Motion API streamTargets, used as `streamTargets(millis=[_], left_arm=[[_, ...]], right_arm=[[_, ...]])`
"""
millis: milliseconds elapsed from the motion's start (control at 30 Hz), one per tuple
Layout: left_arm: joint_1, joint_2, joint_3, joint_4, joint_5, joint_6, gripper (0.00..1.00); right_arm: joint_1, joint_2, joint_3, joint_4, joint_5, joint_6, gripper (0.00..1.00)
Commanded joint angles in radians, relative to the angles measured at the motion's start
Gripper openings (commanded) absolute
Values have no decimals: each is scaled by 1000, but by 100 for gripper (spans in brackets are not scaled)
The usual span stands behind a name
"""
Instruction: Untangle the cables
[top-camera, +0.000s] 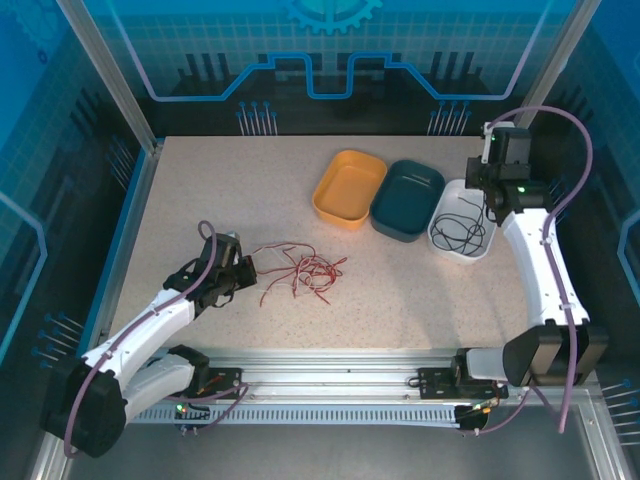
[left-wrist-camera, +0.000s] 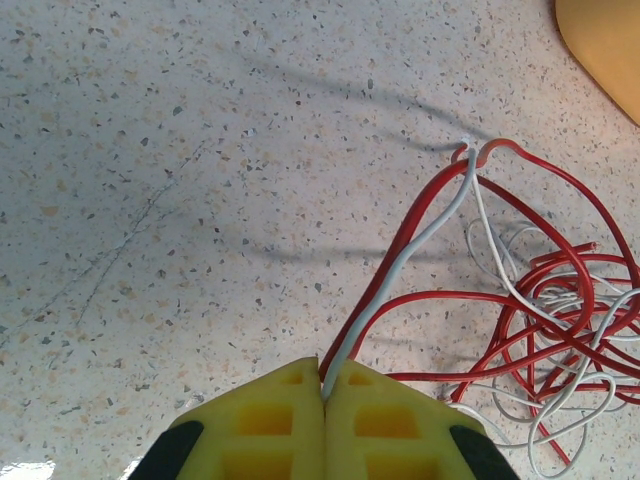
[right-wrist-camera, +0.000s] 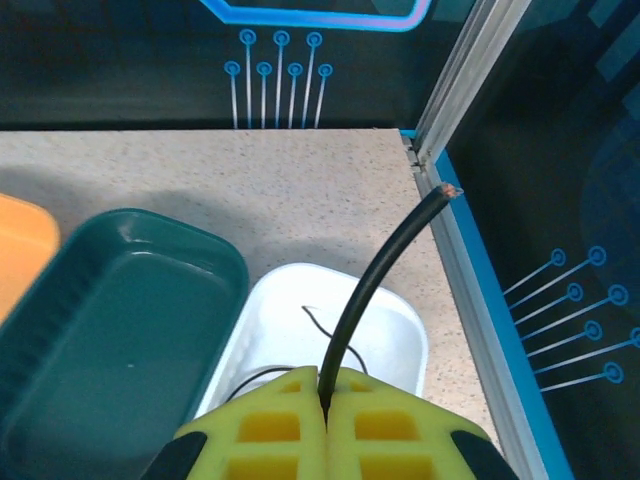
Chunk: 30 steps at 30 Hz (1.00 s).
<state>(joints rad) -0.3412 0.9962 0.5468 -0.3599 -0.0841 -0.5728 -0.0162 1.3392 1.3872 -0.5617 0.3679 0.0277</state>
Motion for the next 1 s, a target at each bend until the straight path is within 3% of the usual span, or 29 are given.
streamTargets(millis=[0, 333, 733, 967], left_arm=[[12, 5, -21, 19, 17, 7, 0], [12, 7, -33, 14, 3, 7, 0], [11, 79, -4, 19, 0, 8, 0], [12, 150, 14, 27, 4, -5, 0]], right_arm=[[33, 20, -2, 83, 134, -50, 0], [55, 193, 40, 164, 306, -79, 0], [15, 359, 62, 263, 292, -83, 0], [-62, 479, 134, 276, 225, -68, 0]])
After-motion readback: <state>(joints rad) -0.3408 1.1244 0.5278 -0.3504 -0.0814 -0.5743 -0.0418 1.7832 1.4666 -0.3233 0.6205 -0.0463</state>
